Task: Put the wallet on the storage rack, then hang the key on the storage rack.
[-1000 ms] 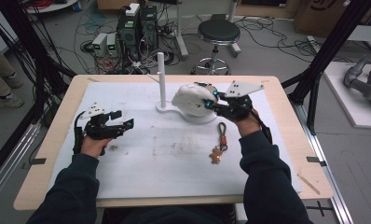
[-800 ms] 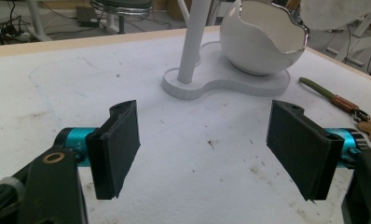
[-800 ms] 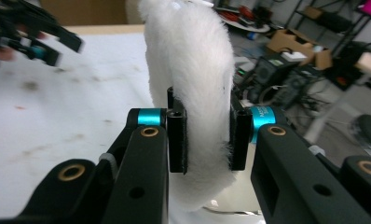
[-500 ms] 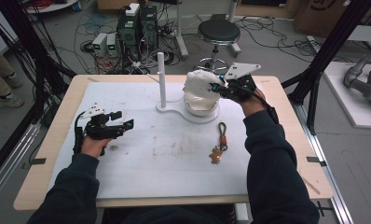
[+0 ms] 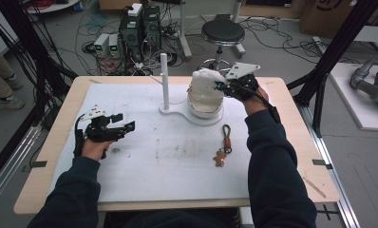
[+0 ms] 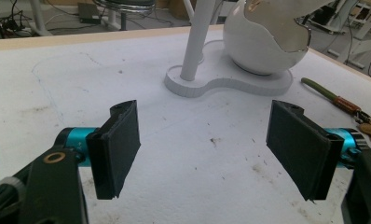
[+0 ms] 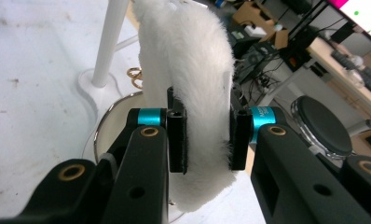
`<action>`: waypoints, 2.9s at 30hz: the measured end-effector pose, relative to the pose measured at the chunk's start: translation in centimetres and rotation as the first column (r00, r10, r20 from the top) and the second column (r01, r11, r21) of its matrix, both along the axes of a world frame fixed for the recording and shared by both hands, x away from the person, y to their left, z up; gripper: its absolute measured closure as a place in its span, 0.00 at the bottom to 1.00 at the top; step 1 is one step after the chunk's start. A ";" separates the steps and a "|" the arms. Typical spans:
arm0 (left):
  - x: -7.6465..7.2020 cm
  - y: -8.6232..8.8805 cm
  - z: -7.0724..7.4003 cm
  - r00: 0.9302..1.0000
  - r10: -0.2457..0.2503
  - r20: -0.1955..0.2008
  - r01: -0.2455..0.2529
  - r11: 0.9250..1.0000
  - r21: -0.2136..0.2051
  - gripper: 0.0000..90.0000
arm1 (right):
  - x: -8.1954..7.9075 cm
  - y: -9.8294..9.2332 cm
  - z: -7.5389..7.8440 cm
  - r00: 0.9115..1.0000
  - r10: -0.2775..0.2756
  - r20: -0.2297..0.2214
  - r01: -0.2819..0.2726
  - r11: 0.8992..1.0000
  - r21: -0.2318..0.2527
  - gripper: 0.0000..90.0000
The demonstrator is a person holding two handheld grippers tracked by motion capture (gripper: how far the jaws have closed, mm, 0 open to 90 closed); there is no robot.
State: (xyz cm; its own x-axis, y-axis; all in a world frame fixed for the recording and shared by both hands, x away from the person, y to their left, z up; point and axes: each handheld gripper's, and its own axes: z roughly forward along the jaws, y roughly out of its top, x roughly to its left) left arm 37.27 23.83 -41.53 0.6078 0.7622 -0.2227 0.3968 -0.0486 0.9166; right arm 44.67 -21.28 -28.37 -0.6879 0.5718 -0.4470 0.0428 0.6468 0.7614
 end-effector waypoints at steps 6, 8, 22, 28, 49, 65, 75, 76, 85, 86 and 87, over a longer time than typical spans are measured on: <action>0.0 -0.1 0.0 1.000 -0.001 0.000 0.001 1.000 0.002 0.29 | 0.1 -0.5 -0.1 1.000 -0.018 -0.003 0.018 1.000 -0.010 0.84; 0.0 -0.1 0.0 1.000 0.000 -0.002 0.000 1.000 0.001 0.29 | 0.1 -0.3 -0.2 1.000 -0.014 0.000 0.014 1.000 -0.027 0.84; 0.0 -0.1 0.0 1.000 0.000 -0.004 0.000 1.000 -0.006 0.28 | 1.7 3.3 -4.1 0.998 0.011 -0.060 -0.022 0.983 -0.181 0.84; 0.0 0.0 0.0 1.000 -0.001 -0.005 0.001 1.000 -0.010 0.28 | 2.5 3.1 -5.6 0.997 0.006 -0.071 -0.017 0.988 -0.152 0.84; -0.1 0.0 -0.2 1.000 -0.008 -0.013 0.007 1.000 -0.024 0.30 | 2.9 0.3 -6.5 0.975 -0.058 -0.214 0.050 0.998 -0.040 0.46; -0.4 0.6 0.0 0.999 0.047 0.018 -0.047 0.999 -0.016 0.27 | -6.3 -6.6 -8.3 0.954 -0.152 -0.257 0.219 0.941 0.258 0.30; -0.3 0.8 -0.2 0.998 0.058 0.005 -0.058 0.998 -0.004 0.23 | -6.9 -7.5 -10.5 0.933 -0.192 -0.304 0.277 0.923 0.268 0.25; -0.3 0.7 -0.3 0.998 0.059 0.004 -0.059 0.998 -0.004 0.23 | -7.0 -7.6 -10.5 0.933 -0.192 -0.304 0.278 0.921 0.272 0.25; -0.2 0.8 -0.3 0.998 0.058 0.003 -0.058 0.998 -0.010 0.23 | -7.3 -8.1 -10.9 0.924 -0.218 -0.313 0.306 0.913 0.268 0.25; -0.2 0.8 -0.3 0.998 0.057 0.003 -0.057 0.998 -0.012 0.23 | -7.4 -8.1 -10.9 0.923 -0.219 -0.315 0.309 0.912 0.270 0.25; -0.2 0.8 -0.4 0.998 0.056 0.002 -0.056 0.998 -0.013 0.23 | -7.4 -8.1 -11.0 0.921 -0.218 -0.322 0.310 0.911 0.271 0.25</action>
